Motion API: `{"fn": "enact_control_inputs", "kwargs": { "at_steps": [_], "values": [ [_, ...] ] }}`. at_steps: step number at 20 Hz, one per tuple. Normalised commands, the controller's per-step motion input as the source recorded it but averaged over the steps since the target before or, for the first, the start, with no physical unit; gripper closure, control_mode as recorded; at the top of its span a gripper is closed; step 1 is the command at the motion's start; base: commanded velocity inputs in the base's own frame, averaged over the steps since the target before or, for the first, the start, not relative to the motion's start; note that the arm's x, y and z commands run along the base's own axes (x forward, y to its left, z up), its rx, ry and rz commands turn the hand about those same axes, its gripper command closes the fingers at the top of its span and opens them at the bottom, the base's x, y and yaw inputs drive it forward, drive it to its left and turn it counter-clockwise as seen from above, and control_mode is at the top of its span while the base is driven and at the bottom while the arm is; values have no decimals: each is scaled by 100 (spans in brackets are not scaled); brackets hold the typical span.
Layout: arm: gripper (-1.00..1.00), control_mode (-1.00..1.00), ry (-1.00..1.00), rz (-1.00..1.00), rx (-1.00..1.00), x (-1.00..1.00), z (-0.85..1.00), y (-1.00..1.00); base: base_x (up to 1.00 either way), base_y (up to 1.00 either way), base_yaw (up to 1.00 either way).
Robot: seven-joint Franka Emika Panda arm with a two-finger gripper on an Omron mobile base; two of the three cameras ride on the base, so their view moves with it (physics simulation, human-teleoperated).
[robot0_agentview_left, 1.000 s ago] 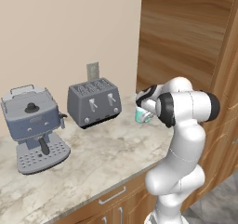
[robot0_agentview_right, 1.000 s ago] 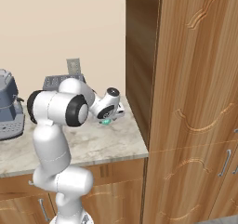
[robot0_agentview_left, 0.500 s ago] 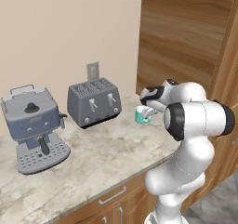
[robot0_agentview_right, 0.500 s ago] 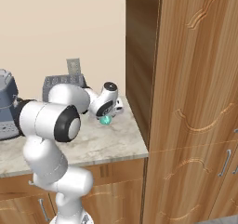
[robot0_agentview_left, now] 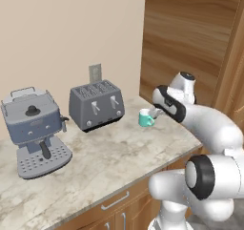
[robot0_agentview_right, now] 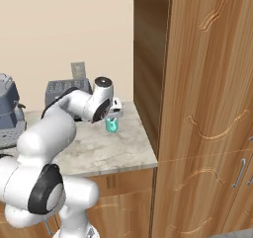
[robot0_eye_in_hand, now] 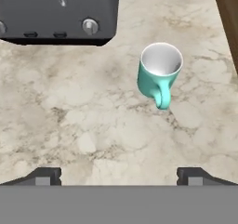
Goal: Clear the mugs and bowl far away from the sink.
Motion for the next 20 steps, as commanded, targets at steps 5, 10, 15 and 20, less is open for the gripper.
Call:
{"fn": "enact_control_inputs", "kwargs": {
  "at_steps": [5, 10, 15, 20],
  "values": [
    [-100, -100, 0, -10, 0, -100, 96, 0, 0, 0, 0],
    [-100, -100, 0, -13, 0, -100, 71, 7, 0, 0, 0],
    [-100, -100, 0, -6, 0, -100, 49, 22, 0, 0, 0],
    [-100, -100, -4, -1, 0, -82, 27, 33, 0, 0, 0]
  ]
}}
